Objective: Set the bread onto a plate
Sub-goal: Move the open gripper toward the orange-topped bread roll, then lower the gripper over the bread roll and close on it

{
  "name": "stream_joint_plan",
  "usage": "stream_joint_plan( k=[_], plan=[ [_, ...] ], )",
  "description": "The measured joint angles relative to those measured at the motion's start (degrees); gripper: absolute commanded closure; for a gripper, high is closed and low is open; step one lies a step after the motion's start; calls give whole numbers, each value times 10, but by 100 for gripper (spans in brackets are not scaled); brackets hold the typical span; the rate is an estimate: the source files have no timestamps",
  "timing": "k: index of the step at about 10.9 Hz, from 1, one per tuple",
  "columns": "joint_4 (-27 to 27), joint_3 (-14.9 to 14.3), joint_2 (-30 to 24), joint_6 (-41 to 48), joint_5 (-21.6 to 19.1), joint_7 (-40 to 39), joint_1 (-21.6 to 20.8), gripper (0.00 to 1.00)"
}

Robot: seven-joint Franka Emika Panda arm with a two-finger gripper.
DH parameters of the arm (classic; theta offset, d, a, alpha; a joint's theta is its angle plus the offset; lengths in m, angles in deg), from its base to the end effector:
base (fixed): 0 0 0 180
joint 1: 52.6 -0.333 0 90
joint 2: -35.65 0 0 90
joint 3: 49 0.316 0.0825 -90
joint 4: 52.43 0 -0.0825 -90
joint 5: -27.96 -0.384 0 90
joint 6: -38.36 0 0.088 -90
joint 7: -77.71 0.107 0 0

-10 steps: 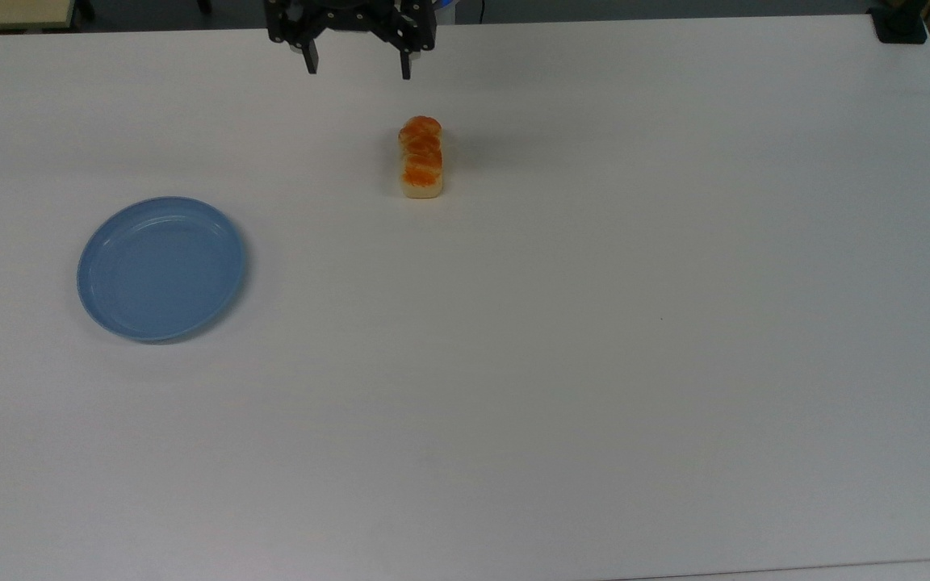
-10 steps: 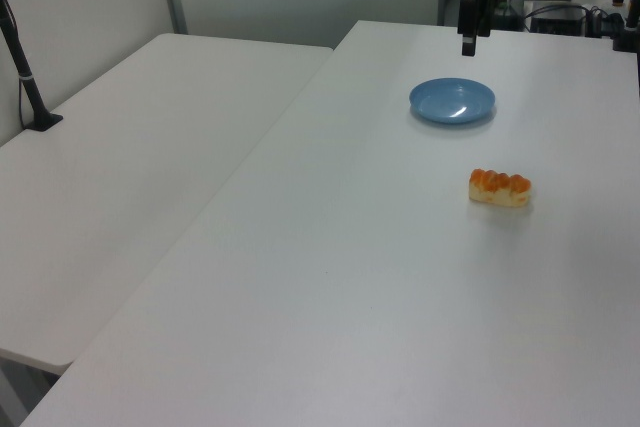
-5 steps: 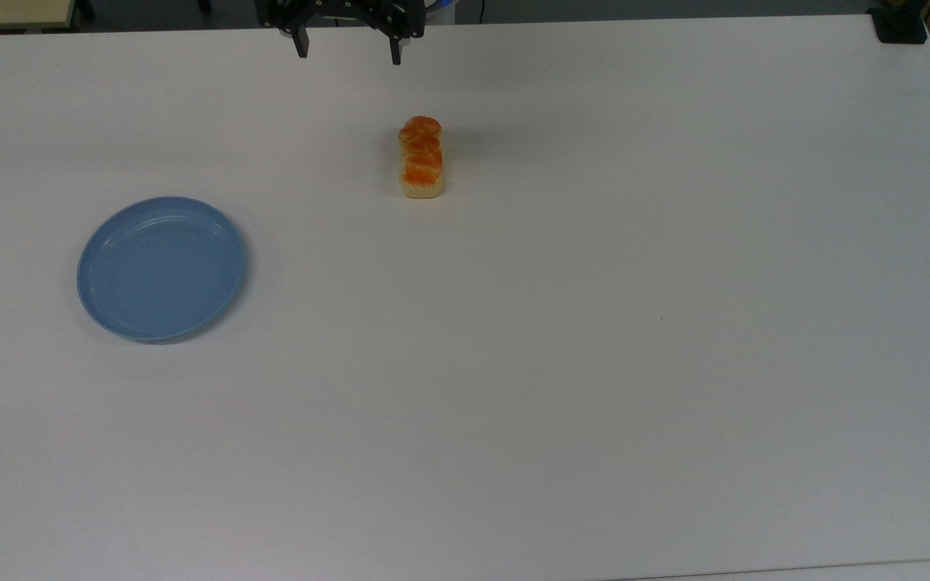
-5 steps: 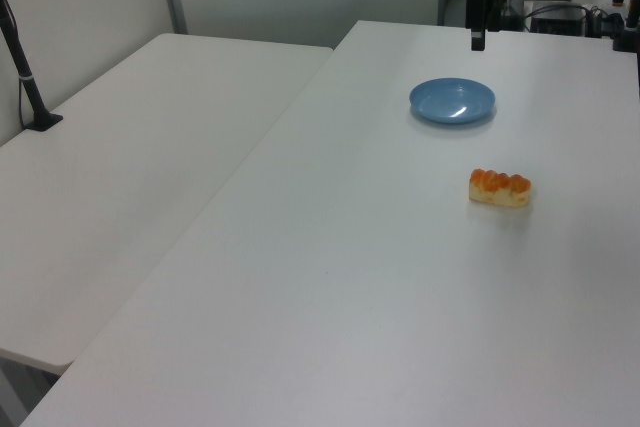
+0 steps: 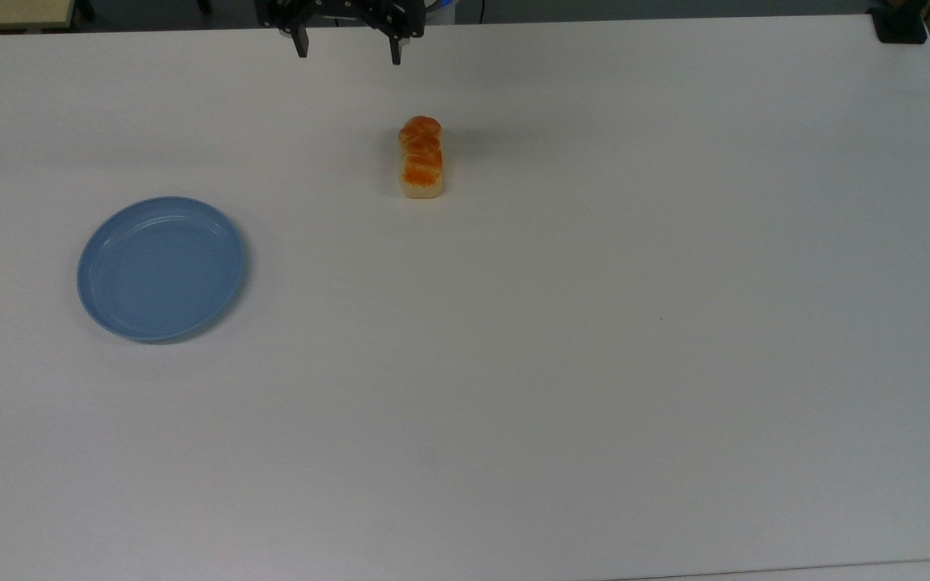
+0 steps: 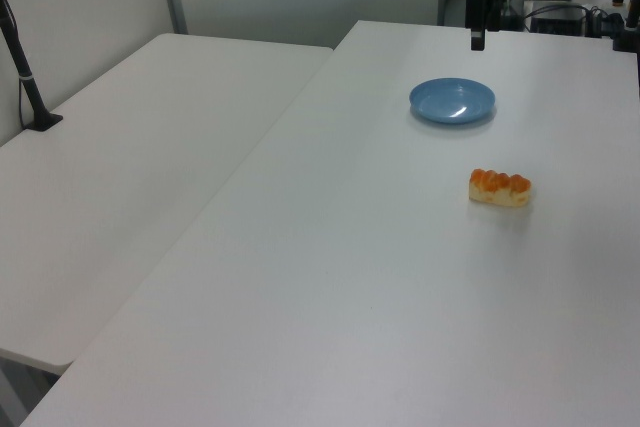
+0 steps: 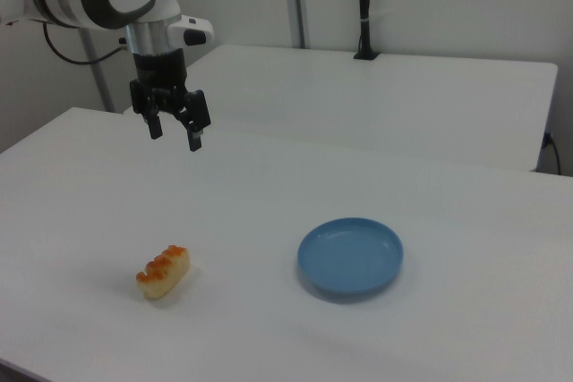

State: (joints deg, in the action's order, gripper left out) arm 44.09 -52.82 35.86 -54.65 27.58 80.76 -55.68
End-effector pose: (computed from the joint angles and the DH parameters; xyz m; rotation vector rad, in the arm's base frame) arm 0.5555 -0.0064 0.5731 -3.1331 0.1046 0.1020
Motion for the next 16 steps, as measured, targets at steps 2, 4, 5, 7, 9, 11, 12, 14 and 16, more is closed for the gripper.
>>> stream_joint_plan(
  k=[2, 4, 5, 7, 9, 11, 12, 14, 16],
  plan=[
    [0, 1, 0, 0, 0, 0, 0, 0],
    [2, 3, 6, 0, 0, 0, -1, 0],
    [5, 5, 13, 0, 0, 0, -3, 0],
    [18, 9, 26, -4, 0, 0, -15, 0],
    [58, 9, 32, -19, 0, 1, -37, 0],
    [115, 9, 36, -58, 0, 1, -56, 0],
    [139, 9, 37, -81, 0, 1, -61, 0],
    [191, 9, 37, -140, 0, 1, -69, 0],
    [247, 9, 38, -200, 5, 1, -76, 0]
  ],
)
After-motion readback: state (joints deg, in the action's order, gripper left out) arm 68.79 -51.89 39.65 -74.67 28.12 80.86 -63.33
